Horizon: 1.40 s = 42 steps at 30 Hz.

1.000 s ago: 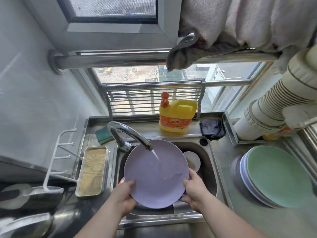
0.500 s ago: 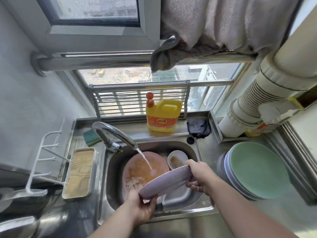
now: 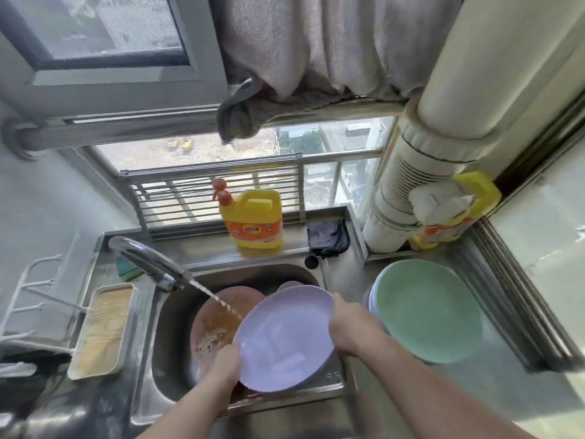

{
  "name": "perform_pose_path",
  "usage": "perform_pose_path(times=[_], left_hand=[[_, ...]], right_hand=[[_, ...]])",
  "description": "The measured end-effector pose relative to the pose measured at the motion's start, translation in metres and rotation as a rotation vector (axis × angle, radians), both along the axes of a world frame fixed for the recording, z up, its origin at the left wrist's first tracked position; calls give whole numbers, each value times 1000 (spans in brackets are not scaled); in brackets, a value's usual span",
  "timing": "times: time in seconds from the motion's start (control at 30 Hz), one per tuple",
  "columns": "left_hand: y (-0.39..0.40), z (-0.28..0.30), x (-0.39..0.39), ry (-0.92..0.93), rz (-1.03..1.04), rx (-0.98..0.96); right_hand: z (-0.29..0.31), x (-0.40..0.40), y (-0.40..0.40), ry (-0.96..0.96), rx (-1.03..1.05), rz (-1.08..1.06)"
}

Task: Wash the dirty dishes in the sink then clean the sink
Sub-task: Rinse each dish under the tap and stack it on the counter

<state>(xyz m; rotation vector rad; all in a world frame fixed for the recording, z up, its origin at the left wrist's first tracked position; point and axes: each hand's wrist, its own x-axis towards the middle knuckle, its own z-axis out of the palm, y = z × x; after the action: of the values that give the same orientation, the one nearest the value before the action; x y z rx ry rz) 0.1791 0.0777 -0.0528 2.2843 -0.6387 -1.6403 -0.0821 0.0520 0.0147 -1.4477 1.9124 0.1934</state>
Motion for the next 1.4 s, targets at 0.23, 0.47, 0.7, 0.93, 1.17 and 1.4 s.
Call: perform_pose_path(times=[0.23, 0.47, 0.7, 0.93, 1.17, 1.4], left_hand=[[-28, 20, -125, -167, -358, -442], [-47, 31, -240, -143, -793, -572], [-49, 15, -273, -248, -869, -474], [-49, 6, -273, -217, -896, -408], [-36, 12, -224, 135, -630, -442], [-25, -31, -84, -173, -563, -275]], right_hand=[[16, -141, 34, -37, -297, -142], [-10, -255, 63, 59, -276, -293], [-40, -278, 70, 54, -112, -339], [-52, -280, 70, 98, -102, -310], [-10, -251, 65, 161, -318, -352], [6, -85, 12, -262, -654, 14]])
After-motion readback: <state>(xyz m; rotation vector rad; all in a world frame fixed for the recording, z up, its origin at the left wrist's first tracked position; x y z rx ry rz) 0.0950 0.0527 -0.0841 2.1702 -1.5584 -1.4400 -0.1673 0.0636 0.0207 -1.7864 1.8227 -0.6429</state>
